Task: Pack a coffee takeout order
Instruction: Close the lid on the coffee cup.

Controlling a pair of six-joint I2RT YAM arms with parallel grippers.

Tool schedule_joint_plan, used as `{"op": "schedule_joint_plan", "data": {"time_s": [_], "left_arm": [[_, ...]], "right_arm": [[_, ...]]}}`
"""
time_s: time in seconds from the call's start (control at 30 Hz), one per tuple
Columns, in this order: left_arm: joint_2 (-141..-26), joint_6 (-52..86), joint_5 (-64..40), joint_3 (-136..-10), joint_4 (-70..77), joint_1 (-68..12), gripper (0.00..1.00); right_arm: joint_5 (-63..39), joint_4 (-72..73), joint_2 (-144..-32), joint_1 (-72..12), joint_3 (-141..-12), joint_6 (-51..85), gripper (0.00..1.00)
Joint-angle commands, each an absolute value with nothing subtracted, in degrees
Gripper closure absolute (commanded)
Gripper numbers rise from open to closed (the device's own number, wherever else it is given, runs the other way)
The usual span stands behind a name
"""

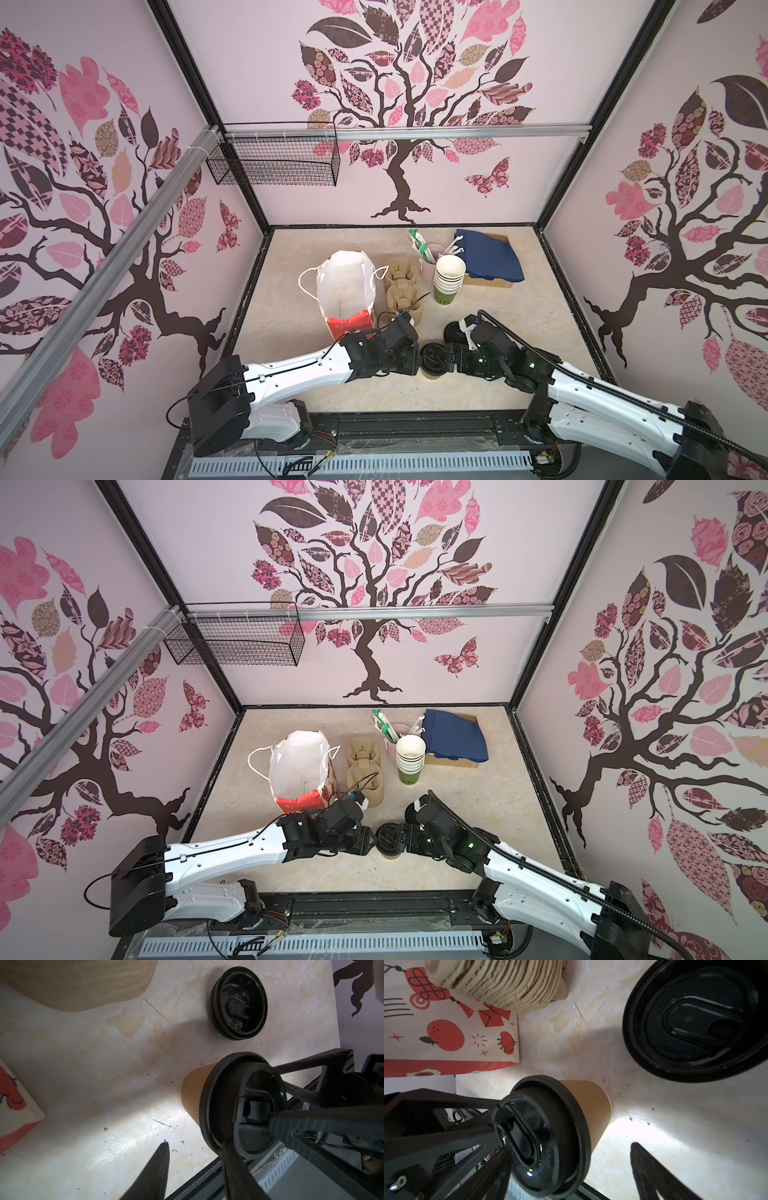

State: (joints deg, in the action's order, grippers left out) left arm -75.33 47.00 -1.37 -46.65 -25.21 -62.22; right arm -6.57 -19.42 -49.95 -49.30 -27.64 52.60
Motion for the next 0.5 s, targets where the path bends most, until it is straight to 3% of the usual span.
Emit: {"op": "schedule_joint_plan", "data": {"time_s": [0.0,0.47], "left_arm": [[-76.3,47.2,-1.7,-44.4,-24.3,-61.9,0.56],[-79.0,46.7,-1.5,-43.2,-24.6,-61.8,0.58]], "right_arm": [[-5.0,-21.7,-50.6,-49.0,-27.8,53.0,0.1],[-5.1,-22.0,-50.5,-49.0,-26.3,53.7,0.11]]}}
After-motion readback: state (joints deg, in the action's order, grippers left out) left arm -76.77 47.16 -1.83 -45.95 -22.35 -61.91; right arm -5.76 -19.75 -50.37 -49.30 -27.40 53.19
